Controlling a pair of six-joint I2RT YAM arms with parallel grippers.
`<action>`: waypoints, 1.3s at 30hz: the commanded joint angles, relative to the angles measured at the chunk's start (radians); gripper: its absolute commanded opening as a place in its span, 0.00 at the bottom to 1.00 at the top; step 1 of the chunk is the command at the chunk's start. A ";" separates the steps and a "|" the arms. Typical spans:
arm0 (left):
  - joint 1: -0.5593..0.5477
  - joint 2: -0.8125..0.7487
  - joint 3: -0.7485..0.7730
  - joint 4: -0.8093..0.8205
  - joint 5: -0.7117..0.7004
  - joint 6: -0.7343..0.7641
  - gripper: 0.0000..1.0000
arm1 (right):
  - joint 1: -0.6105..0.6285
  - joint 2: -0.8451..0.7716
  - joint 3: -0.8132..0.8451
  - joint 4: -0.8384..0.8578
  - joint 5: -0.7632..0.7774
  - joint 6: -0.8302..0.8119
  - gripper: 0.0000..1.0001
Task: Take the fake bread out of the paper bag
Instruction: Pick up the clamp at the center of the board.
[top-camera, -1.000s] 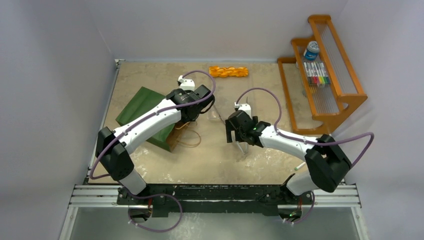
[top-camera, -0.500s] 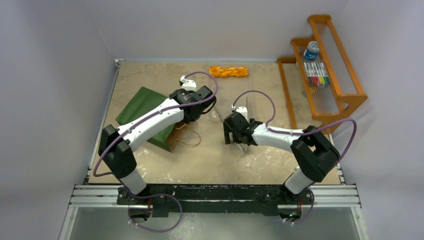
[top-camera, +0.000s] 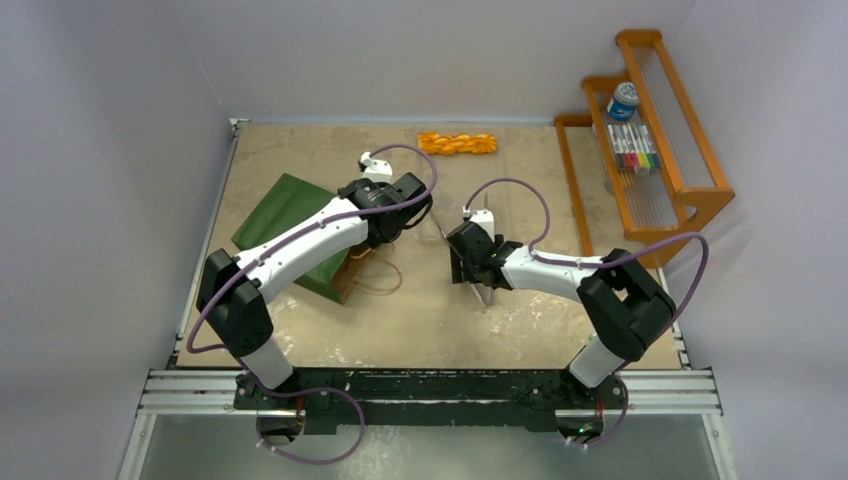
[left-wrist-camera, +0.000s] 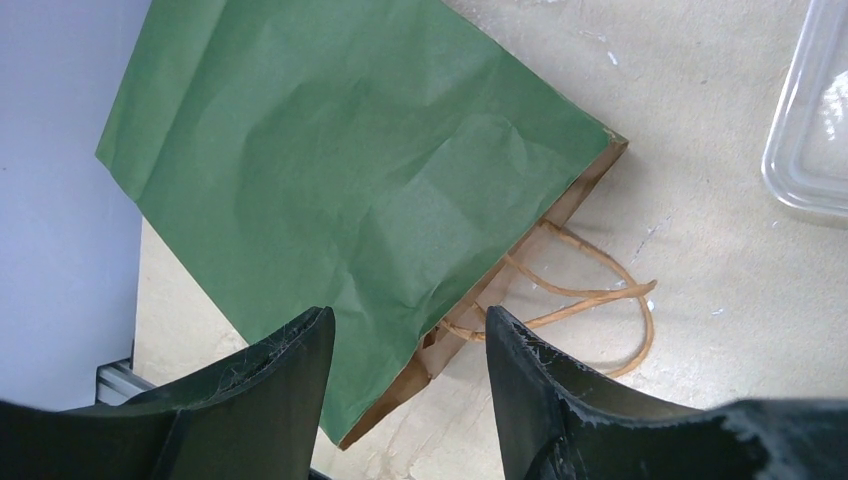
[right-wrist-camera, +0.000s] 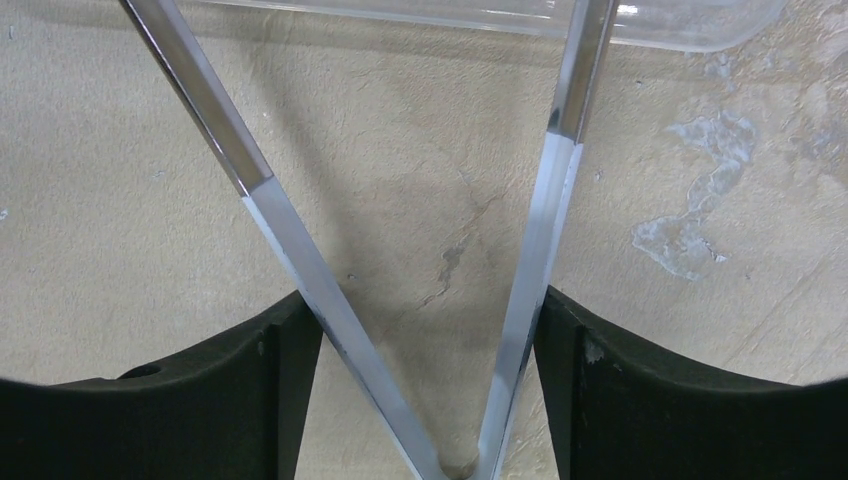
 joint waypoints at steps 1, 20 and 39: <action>-0.006 0.007 -0.018 0.002 -0.031 0.024 0.57 | 0.000 -0.045 -0.011 0.020 0.038 0.022 0.72; -0.006 0.071 -0.047 -0.002 -0.054 0.015 0.57 | 0.001 -0.073 0.010 0.003 0.024 0.016 0.70; 0.022 0.113 -0.098 0.048 -0.213 -0.003 0.55 | 0.001 -0.076 0.016 0.013 0.028 0.013 0.67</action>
